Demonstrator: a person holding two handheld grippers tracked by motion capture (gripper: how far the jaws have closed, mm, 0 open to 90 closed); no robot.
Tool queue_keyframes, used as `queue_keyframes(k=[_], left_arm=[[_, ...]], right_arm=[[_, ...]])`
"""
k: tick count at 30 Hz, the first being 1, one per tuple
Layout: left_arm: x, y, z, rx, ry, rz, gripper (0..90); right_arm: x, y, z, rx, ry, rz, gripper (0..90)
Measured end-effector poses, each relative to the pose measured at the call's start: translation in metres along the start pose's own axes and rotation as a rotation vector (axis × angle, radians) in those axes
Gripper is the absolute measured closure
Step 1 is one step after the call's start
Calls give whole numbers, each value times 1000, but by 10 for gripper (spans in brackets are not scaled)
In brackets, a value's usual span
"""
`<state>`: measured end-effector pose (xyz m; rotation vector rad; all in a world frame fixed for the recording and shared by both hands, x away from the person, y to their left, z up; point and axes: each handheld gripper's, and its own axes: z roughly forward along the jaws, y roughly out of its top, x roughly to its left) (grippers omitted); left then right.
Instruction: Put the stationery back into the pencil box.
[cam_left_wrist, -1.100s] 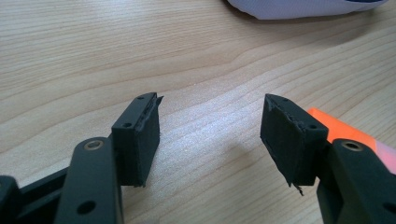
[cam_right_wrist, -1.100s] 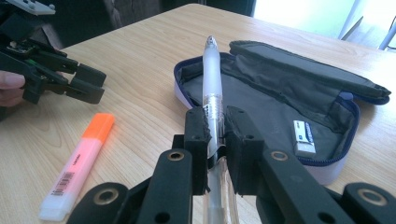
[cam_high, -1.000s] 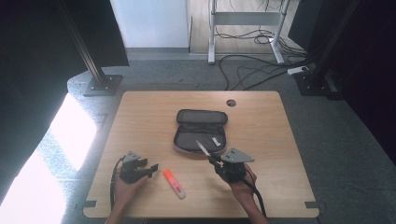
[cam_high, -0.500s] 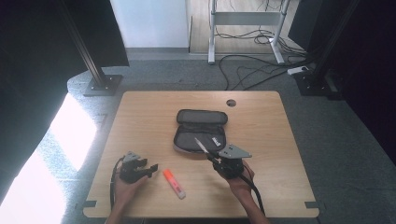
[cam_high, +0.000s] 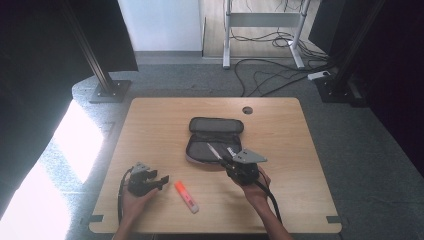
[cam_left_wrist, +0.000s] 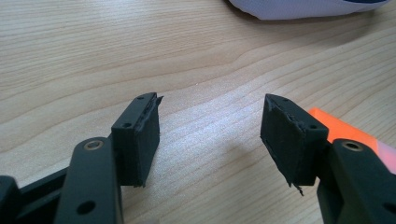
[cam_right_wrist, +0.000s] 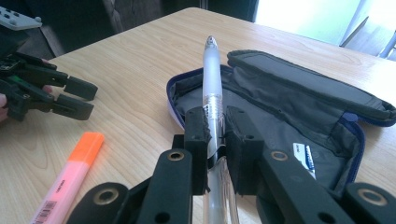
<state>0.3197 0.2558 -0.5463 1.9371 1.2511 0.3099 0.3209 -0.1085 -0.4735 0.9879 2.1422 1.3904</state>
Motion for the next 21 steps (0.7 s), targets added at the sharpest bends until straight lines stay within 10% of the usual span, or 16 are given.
queue_keyframes(k=[21], left_arm=[[1,0,0,1,-2,-1,378]], right_arm=[[-13,7,16,29,-8,-8,788]])
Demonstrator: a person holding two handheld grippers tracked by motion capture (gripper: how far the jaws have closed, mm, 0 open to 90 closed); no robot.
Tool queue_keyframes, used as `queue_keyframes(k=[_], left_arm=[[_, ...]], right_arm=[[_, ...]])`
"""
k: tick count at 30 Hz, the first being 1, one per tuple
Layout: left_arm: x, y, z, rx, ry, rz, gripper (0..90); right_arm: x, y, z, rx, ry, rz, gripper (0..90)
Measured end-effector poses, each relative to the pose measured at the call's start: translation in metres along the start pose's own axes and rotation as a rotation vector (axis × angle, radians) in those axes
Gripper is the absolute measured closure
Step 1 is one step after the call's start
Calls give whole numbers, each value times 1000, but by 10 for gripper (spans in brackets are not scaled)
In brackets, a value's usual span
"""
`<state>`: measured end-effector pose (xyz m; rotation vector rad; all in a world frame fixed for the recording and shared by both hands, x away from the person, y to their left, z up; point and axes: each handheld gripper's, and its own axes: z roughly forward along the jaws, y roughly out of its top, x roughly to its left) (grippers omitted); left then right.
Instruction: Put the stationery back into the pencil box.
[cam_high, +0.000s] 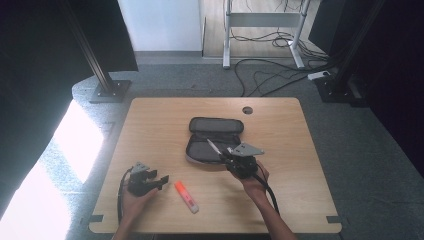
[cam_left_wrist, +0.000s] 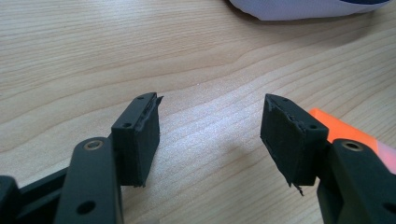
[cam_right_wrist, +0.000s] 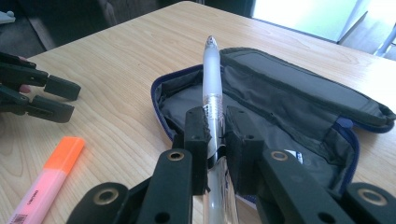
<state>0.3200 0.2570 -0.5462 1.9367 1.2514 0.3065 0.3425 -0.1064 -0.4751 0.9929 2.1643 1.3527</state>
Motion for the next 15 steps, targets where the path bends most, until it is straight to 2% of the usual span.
queue_keyframes(k=[15], left_arm=[[1,0,0,-1,-1,-3,378]], right_arm=[[-9,7,13,25,-3,2,788]])
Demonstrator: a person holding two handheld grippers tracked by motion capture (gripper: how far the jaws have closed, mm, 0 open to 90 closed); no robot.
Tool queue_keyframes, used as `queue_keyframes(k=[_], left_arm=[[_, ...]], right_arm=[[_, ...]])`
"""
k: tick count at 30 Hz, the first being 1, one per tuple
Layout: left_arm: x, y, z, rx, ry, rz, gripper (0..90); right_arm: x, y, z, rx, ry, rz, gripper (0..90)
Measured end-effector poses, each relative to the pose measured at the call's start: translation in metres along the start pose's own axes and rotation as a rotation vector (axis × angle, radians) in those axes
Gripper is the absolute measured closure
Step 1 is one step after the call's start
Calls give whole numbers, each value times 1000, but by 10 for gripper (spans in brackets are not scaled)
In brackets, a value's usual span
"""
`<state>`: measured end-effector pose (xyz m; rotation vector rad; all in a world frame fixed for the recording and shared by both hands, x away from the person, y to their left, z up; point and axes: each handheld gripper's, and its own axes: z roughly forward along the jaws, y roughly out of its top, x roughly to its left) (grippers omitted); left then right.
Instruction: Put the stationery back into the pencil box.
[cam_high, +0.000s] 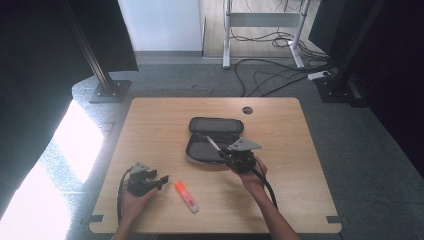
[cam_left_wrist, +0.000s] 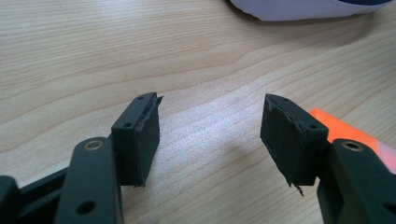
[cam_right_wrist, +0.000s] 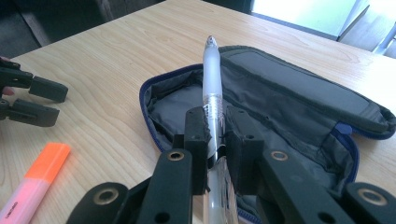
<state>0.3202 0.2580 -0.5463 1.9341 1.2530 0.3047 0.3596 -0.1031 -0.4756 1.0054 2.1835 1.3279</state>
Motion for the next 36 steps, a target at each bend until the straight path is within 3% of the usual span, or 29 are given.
queue_keyframes(k=[24,30,36], left_arm=[[1,0,0,-2,-2,-6,378],[1,0,0,-2,-2,-6,378],[2,0,0,-3,-4,-7,378]], right_arm=[[-12,9,32,32,5,4,787],[-17,9,42,44,26,34,788],[-21,10,53,67,17,28,787]])
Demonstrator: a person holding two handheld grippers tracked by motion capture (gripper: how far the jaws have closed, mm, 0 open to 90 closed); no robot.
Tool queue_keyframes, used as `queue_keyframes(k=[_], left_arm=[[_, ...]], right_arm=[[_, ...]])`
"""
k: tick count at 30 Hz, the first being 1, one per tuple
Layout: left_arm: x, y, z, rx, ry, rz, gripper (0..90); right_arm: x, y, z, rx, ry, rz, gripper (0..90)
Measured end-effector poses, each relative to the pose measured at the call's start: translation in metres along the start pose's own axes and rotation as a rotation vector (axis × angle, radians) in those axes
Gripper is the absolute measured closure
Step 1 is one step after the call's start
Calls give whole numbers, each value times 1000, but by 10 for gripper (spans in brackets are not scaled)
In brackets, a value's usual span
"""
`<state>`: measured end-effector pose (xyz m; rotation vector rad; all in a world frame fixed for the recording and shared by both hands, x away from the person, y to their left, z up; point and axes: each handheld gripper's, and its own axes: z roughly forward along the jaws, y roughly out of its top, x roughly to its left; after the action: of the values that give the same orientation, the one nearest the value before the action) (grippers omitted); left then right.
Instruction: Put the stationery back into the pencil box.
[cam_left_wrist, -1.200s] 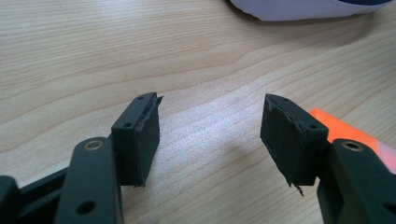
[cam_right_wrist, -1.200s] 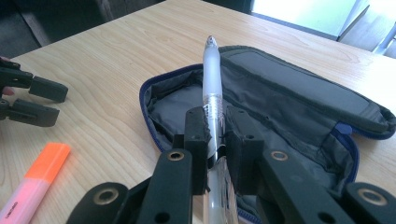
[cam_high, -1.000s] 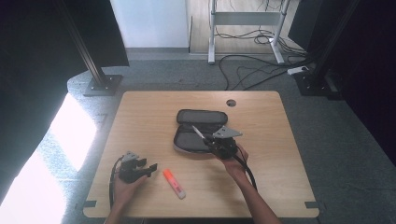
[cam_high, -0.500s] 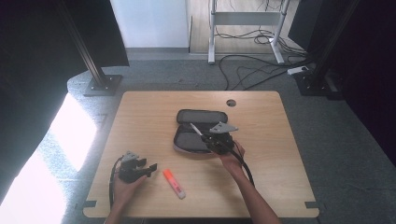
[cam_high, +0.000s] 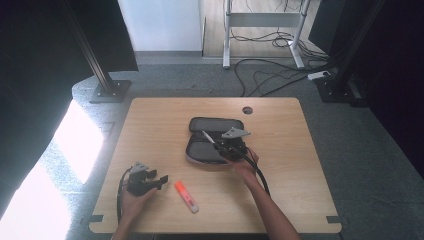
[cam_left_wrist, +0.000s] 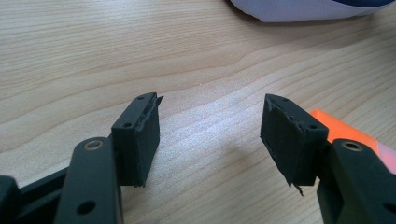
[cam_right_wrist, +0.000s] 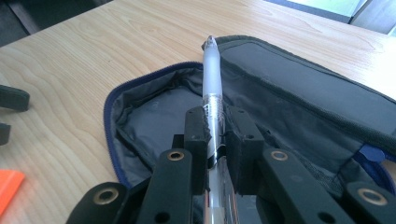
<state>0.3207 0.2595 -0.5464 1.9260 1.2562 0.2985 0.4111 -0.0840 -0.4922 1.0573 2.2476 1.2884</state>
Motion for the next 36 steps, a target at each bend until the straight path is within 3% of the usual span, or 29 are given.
queue_keyframes(k=[5,11,36], left_arm=[[1,0,0,-1,-1,-1,378],[1,0,-1,-1,-2,-3,378],[2,0,-1,-2,-4,-8,378]], right_arm=[[-3,1,7,3,-6,-9,788],[-10,2,15,17,6,16,788],[-19,-7,42,89,-4,-31,782]])
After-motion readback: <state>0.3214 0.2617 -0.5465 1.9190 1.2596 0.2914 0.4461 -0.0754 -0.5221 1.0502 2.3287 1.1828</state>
